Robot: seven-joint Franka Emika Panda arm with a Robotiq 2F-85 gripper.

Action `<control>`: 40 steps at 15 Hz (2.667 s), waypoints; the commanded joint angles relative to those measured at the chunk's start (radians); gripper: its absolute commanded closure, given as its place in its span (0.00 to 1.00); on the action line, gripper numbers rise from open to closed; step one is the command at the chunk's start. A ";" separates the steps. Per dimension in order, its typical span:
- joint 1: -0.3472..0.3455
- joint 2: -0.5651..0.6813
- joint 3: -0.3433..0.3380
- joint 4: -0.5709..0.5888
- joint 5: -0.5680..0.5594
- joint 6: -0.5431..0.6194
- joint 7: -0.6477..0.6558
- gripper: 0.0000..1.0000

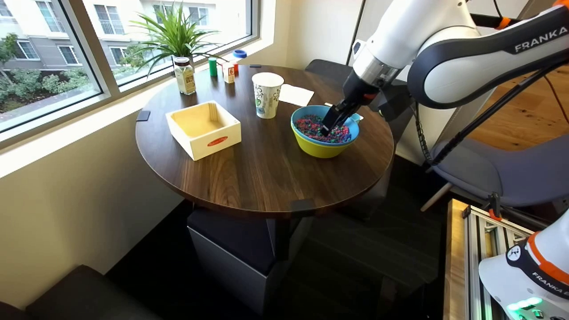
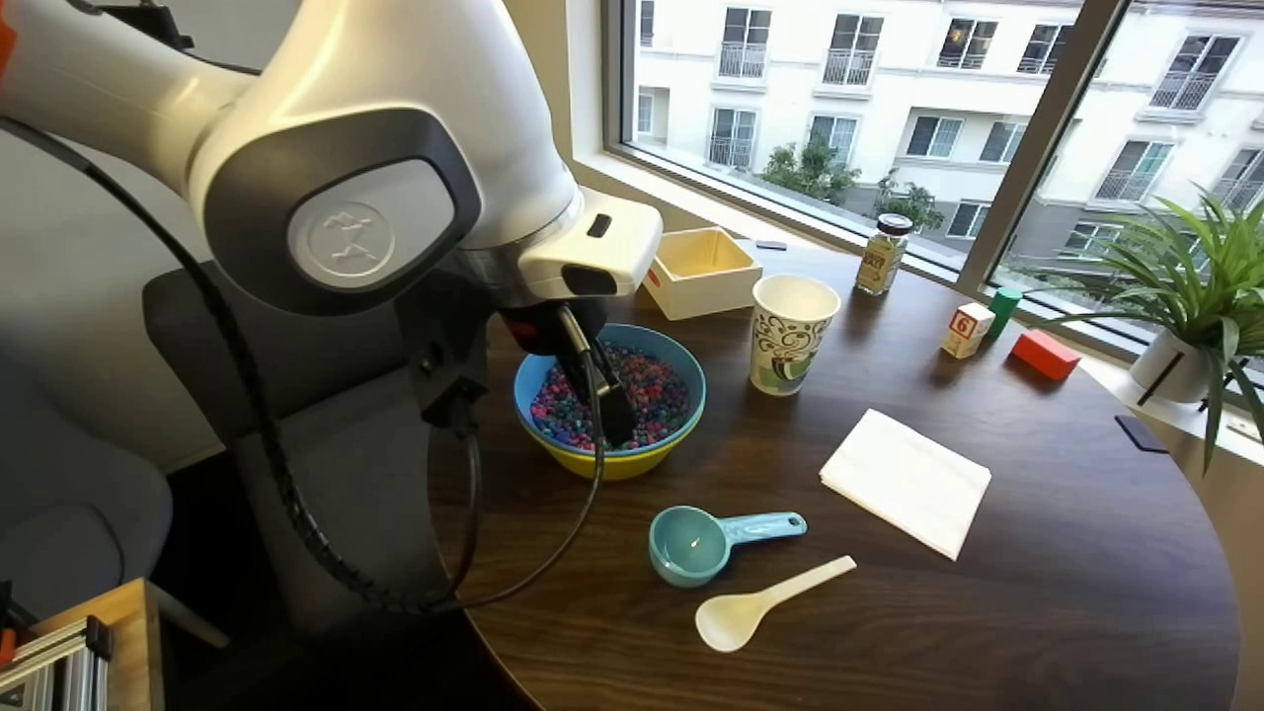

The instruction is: Put some cereal in the blue measuring spoon then place the cereal back in the blue bowl using the measuring spoon

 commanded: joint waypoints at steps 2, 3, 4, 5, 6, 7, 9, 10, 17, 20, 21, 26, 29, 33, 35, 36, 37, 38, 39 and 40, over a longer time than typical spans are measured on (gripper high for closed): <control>0.017 0.012 -0.014 0.009 0.015 0.024 -0.001 0.69; 0.016 0.011 -0.014 0.009 0.013 0.025 0.000 0.76; 0.017 0.012 -0.015 0.010 0.014 0.027 -0.001 0.82; 0.016 0.012 -0.015 0.010 0.012 0.027 -0.001 0.91; 0.017 0.012 -0.015 0.010 0.012 0.028 -0.002 0.98; 0.017 0.012 -0.015 0.009 0.012 0.028 -0.002 1.00; 0.017 0.012 -0.015 0.009 0.013 0.028 -0.003 1.00; 0.017 0.011 -0.016 0.009 0.012 0.028 -0.004 0.99; 0.012 -0.048 -0.022 0.028 0.010 0.007 -0.013 0.99; -0.017 -0.070 -0.033 0.031 -0.025 -0.008 0.020 0.99; -0.029 -0.073 -0.037 0.028 -0.036 -0.011 0.032 0.99; -0.084 -0.064 -0.071 0.000 -0.070 -0.011 0.064 0.99; -0.103 -0.055 -0.088 -0.017 -0.074 -0.002 0.066 0.99; -0.110 -0.039 -0.104 -0.028 -0.069 0.010 0.056 0.99; -0.112 -0.030 -0.109 -0.029 -0.075 0.014 0.056 0.99; -0.112 -0.027 -0.111 -0.030 -0.074 0.014 0.056 0.99; -0.114 -0.024 -0.112 -0.030 -0.077 0.014 0.057 0.99; -0.115 -0.022 -0.114 -0.029 -0.078 0.013 0.058 0.99; -0.115 -0.021 -0.115 -0.028 -0.080 0.013 0.058 0.99; -0.117 -0.018 -0.117 -0.028 -0.085 0.015 0.061 0.99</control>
